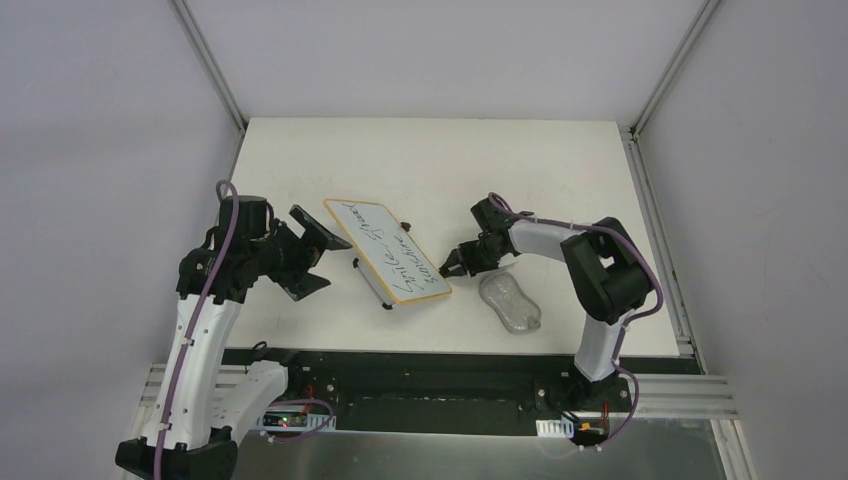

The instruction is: Erase the whiteboard

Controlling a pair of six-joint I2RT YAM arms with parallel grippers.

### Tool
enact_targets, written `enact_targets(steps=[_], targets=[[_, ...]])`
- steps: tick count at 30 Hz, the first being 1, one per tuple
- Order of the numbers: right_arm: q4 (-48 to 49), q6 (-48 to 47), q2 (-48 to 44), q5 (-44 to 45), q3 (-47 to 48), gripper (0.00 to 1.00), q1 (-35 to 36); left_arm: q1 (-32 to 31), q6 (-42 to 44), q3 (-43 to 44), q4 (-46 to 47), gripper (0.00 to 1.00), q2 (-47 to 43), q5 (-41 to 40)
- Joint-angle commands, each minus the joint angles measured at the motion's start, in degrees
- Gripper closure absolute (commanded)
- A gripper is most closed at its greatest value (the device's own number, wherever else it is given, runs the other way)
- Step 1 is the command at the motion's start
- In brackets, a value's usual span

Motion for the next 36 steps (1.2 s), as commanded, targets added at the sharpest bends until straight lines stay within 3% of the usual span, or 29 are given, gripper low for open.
enact_targets(steps=[1,6,9,14,20,26,30,36], targets=[[3.5,10.4,0.2,3.0,-2.8,0.88,2.6,-1.5,-2.9,1.1,5.7,0.08,2.8,1.2],[3.1,9.9,0.6,3.3,-0.8,0.67,5.5,-3.0,0.0,7.1,4.6,0.08,8.0,-1.3],[4.0,9.9,-0.3,3.8,-2.1,0.59,7.3,-4.3,3.4,11.3,1.4,0.08,10.1,-4.7],[6.1,10.2,-0.9,4.1,-3.1,0.55,10.5,-6.7,8.5,15.8,-4.7,0.06,10.7,-11.1],[7.8,5.5,-4.0,5.3,-5.7,0.46,9.6,-6.8,8.0,10.2,-3.5,0.06,6.6,-11.4],[0.4,-11.3,-5.9,10.0,-2.0,0.37,6.0,-6.8,7.9,8.2,-2.0,0.05,5.6,-10.1],[-2.3,-30.3,-9.4,12.1,1.7,0.34,3.8,-6.8,9.5,10.3,-3.3,0.02,7.3,-10.2],[-9.8,-62.8,-16.9,8.4,7.8,0.33,4.3,-6.6,9.4,10.4,-2.7,0.01,8.1,-10.6]])
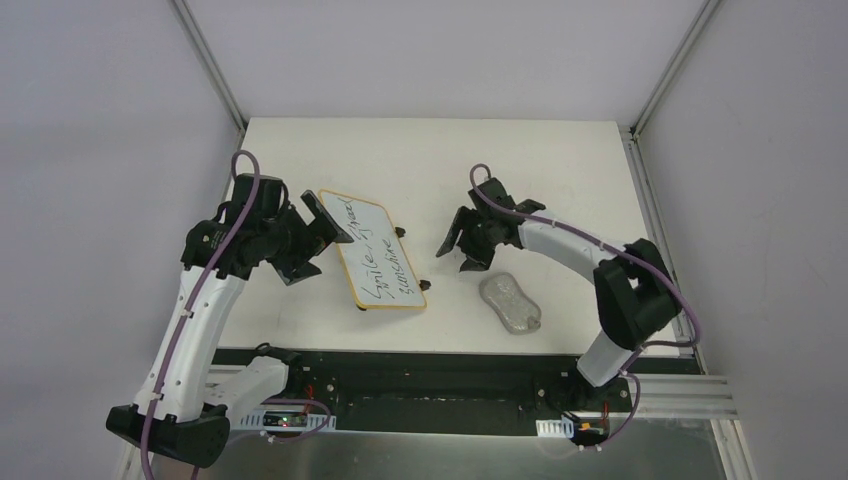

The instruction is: Erase the whiteboard

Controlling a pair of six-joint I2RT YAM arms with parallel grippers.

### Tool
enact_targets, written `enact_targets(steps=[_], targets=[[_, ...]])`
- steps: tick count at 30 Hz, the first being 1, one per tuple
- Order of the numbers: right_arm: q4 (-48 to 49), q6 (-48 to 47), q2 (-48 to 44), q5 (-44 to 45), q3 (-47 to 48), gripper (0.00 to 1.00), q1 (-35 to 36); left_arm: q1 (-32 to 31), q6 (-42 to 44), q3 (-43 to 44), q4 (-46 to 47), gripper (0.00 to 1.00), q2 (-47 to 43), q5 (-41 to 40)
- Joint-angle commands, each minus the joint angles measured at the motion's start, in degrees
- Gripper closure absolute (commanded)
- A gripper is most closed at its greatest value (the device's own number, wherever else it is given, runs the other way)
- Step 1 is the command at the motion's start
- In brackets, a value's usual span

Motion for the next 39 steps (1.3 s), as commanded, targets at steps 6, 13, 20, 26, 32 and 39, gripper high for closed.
enact_targets(steps=[6,13,20,26,32,39], targets=[[-23.5,-35.8,-11.9,2.8,6.3,0.26,0.8,0.4,0.4,1.4,0.3,0.02,1.0,0.0],[-28.7,-36.0,-18.2,9.7,-0.1,0.26,0.8,1.5,-1.4,0.8,1.0,0.05,0.6,2.0],[-24.4,-35.2,-16.5,10.3,-2.8,0.27,1.3,2.1,-6.4,-2.3,5.5,0.03,-0.4,5.4],[-19.4,-36.4,-12.0,16.0,-3.7,0.28,3.5,2.1,-5.9,-2.1,3.4,0.03,-1.6,5.9],[-16.0,-37.6,-5.7,20.5,-2.0,0.35,4.7,2.1,-4.3,-1.9,1.4,0.03,-2.7,5.4],[-9.8,-35.2,-3.7,25.4,-3.5,0.38,5.4,2.1,-2.3,-1.2,-1.9,0.07,-3.1,4.7]])
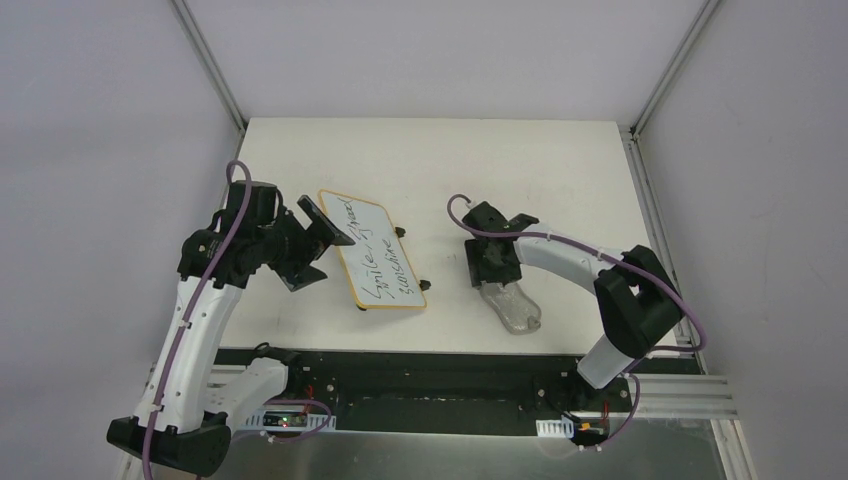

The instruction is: Erase the whiteboard

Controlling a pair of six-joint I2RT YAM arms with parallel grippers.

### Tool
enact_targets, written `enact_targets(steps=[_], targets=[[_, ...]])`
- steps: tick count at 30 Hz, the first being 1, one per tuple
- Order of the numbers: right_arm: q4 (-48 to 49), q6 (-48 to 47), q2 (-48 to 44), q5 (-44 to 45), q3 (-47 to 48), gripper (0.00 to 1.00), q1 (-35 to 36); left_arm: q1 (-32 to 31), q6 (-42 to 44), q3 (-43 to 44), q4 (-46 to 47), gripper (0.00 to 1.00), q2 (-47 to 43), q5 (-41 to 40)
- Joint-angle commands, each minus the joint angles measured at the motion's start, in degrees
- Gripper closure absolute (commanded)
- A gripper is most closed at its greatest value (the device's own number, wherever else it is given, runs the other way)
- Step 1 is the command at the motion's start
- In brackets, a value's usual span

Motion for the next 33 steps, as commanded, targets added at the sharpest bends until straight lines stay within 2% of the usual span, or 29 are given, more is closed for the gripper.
enact_targets(steps=[1,6,9,14,18,23,25,30,33], targets=[[4.7,1.1,1.1,4.4,0.0,0.38,1.0,0.5,2.5,1.3,-3.5,0.07,-0.4,-0.4],[6.0,-0.2,2.7,3.3,-0.4,0.35,3.4,0.5,4.0,1.2,-4.0,0.02,1.2,-0.8],[5.4,0.2,3.4,6.0,-0.7,0.33,4.0,0.5,4.5,1.4,-2.9,0.02,2.9,-0.5],[3.6,1.9,1.7,13.8,-1.5,0.34,5.0,0.5,5.0,2.3,-1.7,0.02,4.7,0.4],[1.4,2.0,-2.6,12.6,-1.8,0.28,5.7,0.5,5.7,2.1,-1.7,0.02,5.0,0.2],[0.7,1.8,-5.3,11.4,-3.5,0.27,6.5,0.5,6.2,1.9,-1.7,0.06,5.1,-0.5],[0.3,1.9,-4.4,11.6,-3.6,0.28,6.6,0.5,6.2,1.8,-1.7,0.08,5.4,-0.5],[1.8,3.1,-2.6,11.5,-5.1,0.39,7.2,0.8,5.9,1.7,-1.2,0.14,5.2,-0.5],[3.5,3.4,-1.4,12.2,-5.4,0.41,7.2,1.1,5.9,1.6,-1.5,0.15,5.2,-0.5]])
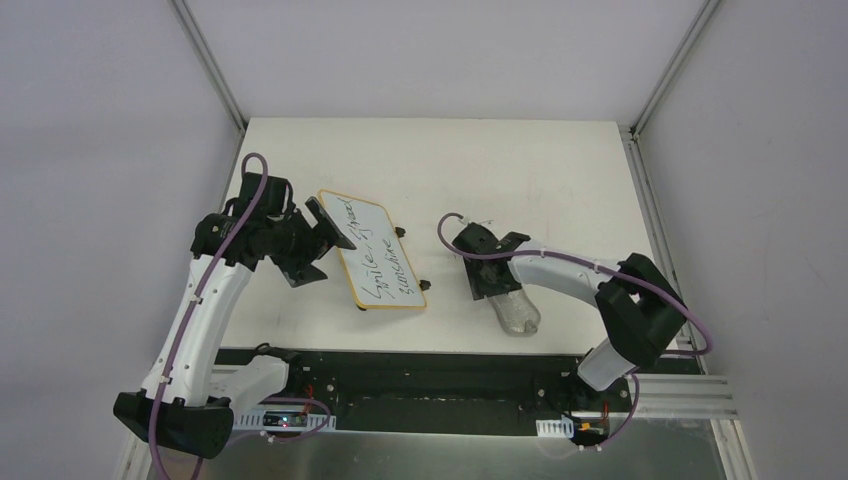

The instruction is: Erase the whiteboard

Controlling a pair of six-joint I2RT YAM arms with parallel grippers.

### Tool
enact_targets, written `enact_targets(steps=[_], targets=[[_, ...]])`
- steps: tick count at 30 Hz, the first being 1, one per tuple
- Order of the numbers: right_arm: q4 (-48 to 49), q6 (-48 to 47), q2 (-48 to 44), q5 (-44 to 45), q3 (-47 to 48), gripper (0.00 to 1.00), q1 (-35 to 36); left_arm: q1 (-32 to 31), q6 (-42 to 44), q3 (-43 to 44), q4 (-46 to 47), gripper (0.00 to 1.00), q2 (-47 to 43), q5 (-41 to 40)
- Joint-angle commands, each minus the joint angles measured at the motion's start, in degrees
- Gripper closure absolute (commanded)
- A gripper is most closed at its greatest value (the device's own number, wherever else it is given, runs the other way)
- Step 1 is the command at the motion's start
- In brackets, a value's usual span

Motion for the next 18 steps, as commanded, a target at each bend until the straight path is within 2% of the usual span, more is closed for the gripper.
enact_targets(steps=[1,4,7,9,12,15,18], targets=[[1.5,1.4,2.1,2.0,-0.4,0.41,0.5,1.0,1.1,1.2,0.4,0.16,-0.2,-0.3],[2.3,1.3,4.0,3.7,0.6,0.46,0.4,1.4,0.8,0.7,0.8,0.18,-0.2,0.0],[3.8,1.2,4.7,5.4,1.0,0.64,0.4,1.7,0.8,0.9,1.0,0.22,-0.1,0.0],[4.7,1.3,4.2,6.4,0.9,0.72,0.5,1.9,1.1,1.3,0.9,0.24,0.3,0.1],[6.1,0.1,1.9,4.1,0.8,0.98,0.4,2.2,1.8,2.0,0.7,0.28,1.1,0.0],[7.9,-1.2,-1.7,-0.5,0.6,1.0,0.2,2.4,2.8,2.0,0.3,0.33,1.7,-0.4],[10.5,-3.4,-4.8,-11.0,1.7,1.0,-0.4,2.4,4.4,2.0,-0.5,0.39,2.2,-1.3]])
